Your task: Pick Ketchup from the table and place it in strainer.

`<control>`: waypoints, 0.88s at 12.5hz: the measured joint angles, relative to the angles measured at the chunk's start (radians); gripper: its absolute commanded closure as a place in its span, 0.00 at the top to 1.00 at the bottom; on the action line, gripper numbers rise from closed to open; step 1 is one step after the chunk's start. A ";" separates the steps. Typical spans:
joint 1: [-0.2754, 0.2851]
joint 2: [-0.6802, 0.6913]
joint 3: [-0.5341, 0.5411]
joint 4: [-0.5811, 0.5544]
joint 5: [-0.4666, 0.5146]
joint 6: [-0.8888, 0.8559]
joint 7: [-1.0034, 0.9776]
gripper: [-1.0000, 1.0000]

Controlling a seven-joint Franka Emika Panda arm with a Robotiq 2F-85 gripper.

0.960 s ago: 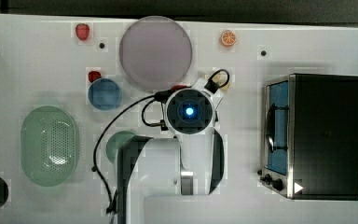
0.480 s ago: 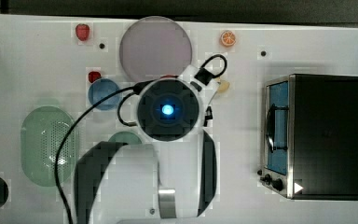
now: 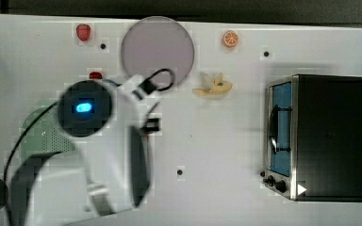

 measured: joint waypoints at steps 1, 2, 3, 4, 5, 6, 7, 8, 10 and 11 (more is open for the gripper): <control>0.014 0.023 0.052 0.000 0.000 0.010 0.062 0.59; 0.032 0.051 0.098 0.002 0.000 0.038 0.111 0.59; 0.046 0.078 0.147 0.002 0.000 0.080 0.150 0.59; 0.056 0.104 0.192 0.004 0.002 0.129 0.183 0.59; 0.069 0.132 0.227 0.010 0.002 0.184 0.216 0.59; 0.084 0.159 0.251 0.012 0.002 0.238 0.248 0.59; 0.094 0.187 0.273 0.016 0.002 0.278 0.281 0.59; 0.106 0.221 0.289 0.018 0.001 0.317 0.311 0.59; 0.120 0.300 0.309 0.029 0.004 0.360 0.370 0.59; 0.126 0.335 0.307 0.025 0.003 0.392 0.404 0.59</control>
